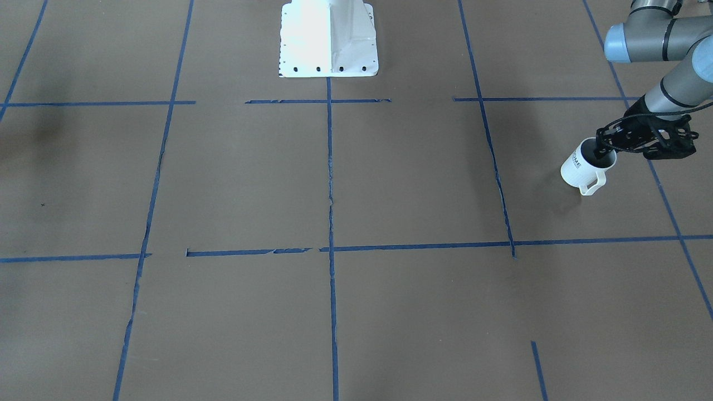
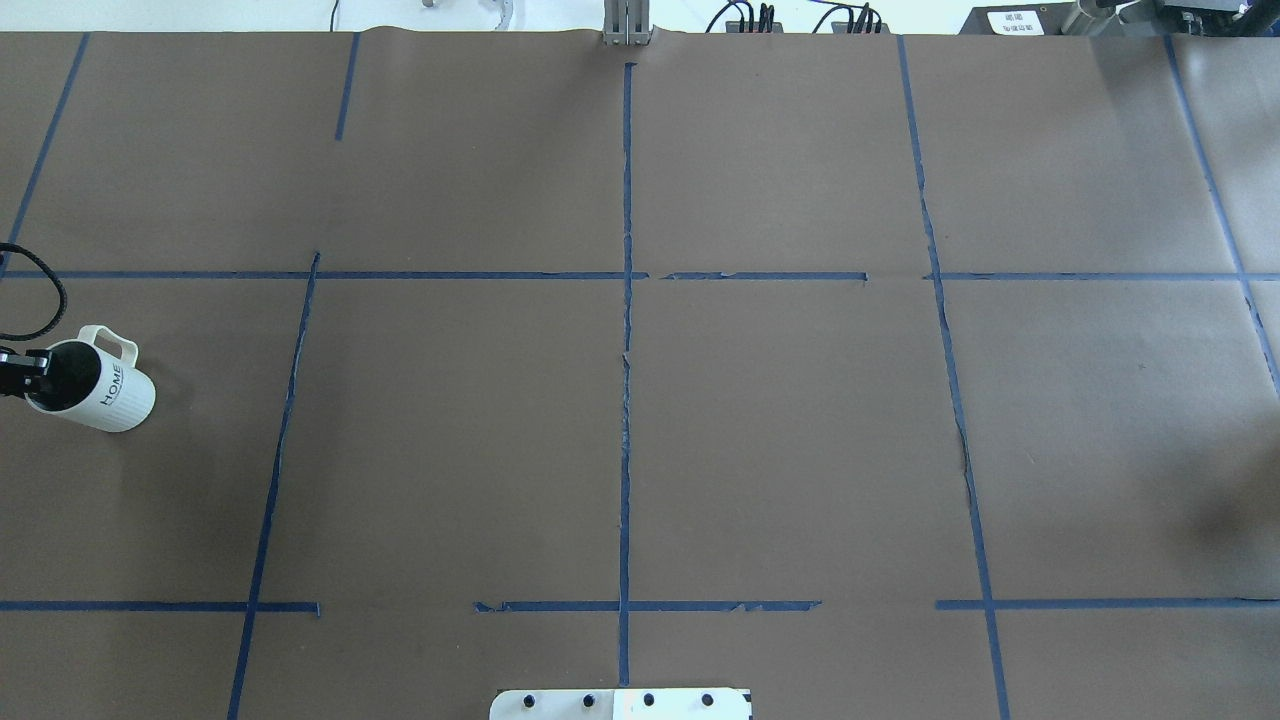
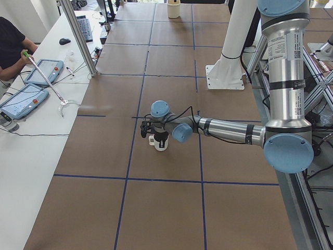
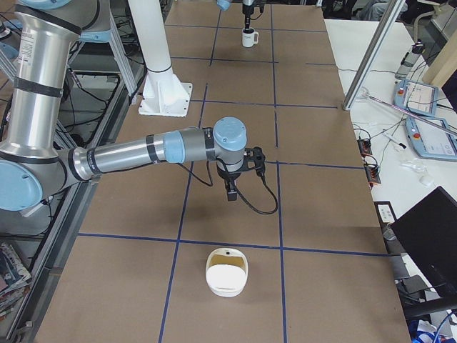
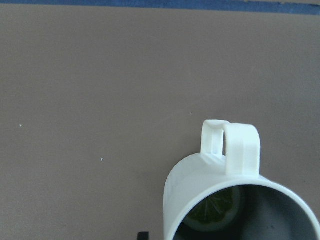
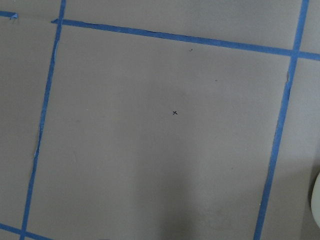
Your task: Left arm hands cup to right arm to dump lemon
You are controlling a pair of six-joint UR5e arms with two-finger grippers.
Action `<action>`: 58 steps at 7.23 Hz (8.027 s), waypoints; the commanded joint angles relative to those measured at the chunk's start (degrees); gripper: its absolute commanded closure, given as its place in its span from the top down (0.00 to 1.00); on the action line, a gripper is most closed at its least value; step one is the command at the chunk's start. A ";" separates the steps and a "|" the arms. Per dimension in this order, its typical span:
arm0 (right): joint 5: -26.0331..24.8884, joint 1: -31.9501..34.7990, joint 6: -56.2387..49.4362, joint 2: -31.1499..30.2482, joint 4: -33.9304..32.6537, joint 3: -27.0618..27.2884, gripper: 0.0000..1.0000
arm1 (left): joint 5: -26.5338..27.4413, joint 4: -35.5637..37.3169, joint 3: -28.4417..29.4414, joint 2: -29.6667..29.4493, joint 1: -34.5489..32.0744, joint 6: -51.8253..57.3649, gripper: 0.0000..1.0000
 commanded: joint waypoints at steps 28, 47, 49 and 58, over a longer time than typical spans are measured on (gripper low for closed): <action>-88.82 -69.56 44.60 34.46 34.19 -1.93 1.00 | -9.23 32.30 10.68 -63.74 17.73 -65.18 0.05; -93.66 -70.61 51.40 22.30 42.05 -0.10 0.47 | -8.35 32.47 -0.57 -60.68 16.60 -65.53 1.00; -93.31 -69.83 53.74 7.72 59.74 2.46 0.45 | -8.35 32.30 -0.57 -60.32 16.59 -65.53 1.00; -51.18 -36.12 57.84 -9.39 85.08 -4.12 0.38 | -8.00 32.12 -2.33 -56.63 16.60 -65.44 1.00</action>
